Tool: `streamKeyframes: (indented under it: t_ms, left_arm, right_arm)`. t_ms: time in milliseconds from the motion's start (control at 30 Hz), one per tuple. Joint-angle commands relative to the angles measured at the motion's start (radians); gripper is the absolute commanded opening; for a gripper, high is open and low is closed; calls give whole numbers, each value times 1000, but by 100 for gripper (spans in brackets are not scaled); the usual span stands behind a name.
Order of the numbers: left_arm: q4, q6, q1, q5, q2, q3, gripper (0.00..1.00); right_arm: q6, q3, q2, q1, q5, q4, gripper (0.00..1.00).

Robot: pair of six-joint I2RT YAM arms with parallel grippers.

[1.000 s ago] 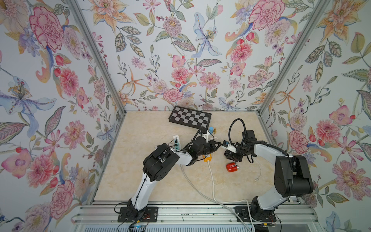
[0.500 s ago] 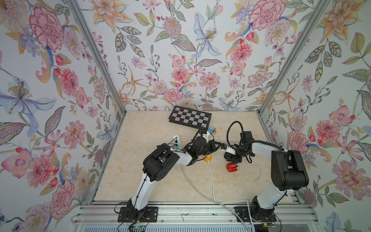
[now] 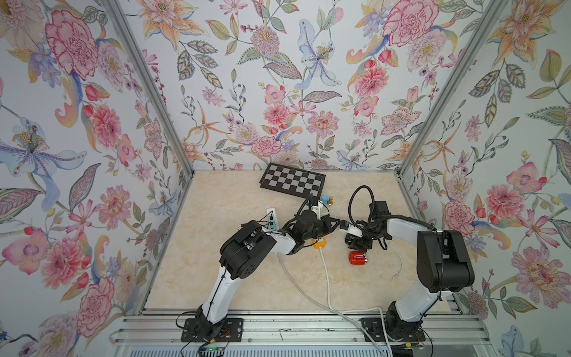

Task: Unplug the electric shaver
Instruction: Place the electric shaver at the center of the board.

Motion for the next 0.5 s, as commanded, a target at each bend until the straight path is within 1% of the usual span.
streamKeyframes:
  t_ms: [0, 133, 233, 400, 467]
  left_arm:
    - [-33, 23, -6, 38, 10, 2, 0]
    - [-42, 33, -6, 46, 15, 17, 0]
    - [-72, 53, -7, 49, 23, 36, 1]
    - [-133, 103, -7, 71, 51, 83, 12]
    - [-165, 131, -8, 70, 53, 98, 20]
  right_arm:
    - [30, 30, -51, 3, -37, -9, 84]
    - [57, 31, -123, 1, -40, -10, 85]
    - [114, 29, -188, -4, -47, -10, 85]
    - [221, -40, -295, -17, -28, 10, 83]
    - [284, -81, -352, -33, -12, 57, 83]
